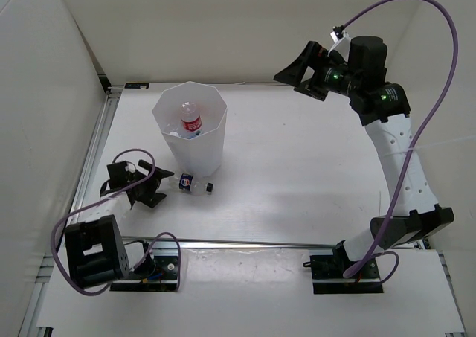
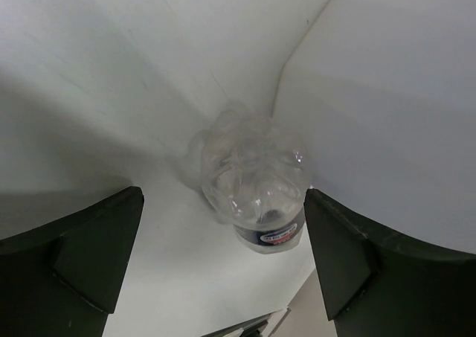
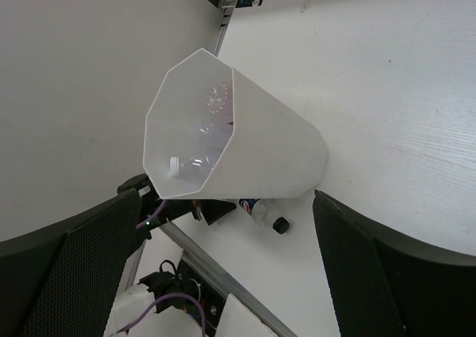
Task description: Put the plastic bottles in the bin
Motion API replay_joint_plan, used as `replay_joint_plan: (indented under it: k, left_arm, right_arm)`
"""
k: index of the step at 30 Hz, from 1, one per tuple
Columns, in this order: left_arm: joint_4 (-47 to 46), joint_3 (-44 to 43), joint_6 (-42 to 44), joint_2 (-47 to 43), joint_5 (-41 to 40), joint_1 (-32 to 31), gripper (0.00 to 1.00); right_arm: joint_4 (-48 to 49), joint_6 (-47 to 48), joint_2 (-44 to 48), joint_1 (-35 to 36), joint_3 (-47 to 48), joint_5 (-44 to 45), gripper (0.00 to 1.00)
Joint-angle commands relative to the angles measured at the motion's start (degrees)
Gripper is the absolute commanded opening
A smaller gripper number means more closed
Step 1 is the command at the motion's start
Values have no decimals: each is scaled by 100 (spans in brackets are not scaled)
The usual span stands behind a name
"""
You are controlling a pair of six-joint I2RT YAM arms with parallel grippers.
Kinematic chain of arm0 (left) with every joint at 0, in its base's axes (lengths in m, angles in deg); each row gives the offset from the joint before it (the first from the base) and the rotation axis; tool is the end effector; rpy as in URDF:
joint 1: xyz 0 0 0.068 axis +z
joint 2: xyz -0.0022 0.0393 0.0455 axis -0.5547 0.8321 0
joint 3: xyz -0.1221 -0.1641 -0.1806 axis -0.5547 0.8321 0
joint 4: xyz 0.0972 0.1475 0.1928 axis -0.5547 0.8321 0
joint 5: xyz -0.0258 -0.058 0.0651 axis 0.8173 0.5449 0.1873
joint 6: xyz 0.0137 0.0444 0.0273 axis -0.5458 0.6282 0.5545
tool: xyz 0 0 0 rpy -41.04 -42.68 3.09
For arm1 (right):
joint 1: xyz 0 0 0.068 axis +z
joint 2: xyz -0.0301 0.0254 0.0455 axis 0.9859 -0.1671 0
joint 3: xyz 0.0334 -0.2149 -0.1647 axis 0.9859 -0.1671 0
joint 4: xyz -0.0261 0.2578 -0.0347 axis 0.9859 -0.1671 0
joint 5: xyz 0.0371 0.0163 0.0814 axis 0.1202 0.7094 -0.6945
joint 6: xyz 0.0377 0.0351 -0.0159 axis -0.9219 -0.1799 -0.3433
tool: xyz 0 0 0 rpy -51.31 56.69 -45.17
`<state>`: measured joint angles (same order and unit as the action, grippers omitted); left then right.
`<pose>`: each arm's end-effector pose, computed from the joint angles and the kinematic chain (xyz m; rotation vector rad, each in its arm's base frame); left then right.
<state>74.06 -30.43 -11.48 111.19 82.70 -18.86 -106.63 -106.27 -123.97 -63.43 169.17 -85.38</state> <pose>0.1972 0.0354 0.1432 -1.2674 2.2445 -0.8575 0.2848 0.1019 0.5011 0.0264 1.9454 1.0234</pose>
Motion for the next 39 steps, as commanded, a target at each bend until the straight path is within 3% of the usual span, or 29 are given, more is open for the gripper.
replay_joint_plan:
  k: [1,9,20,27,32,39]
  left_arm:
    - [-310,-266,-86,210,-79,-155,100]
    - [-433,-758,-139,773,-132,-489,100]
    - [-486,-653,-192,1177,-237,-771,98]
    - [-486,-653,-139,1169,-79,-771,77]
    - [-486,-311,71,993,44,-719,54]
    - [-486,391,19,-122,351,-666,49]
  right_arm:
    - [161,164,266,-16,-1,85,100]
    - [108,217,266,-16,-1,190,100]
    - [55,322,318,-16,105,296,100]
    - [55,322,318,-16,52,349,100]
    - [55,269,318,-16,52,349,100]
    - [55,269,266,-16,52,349,100]
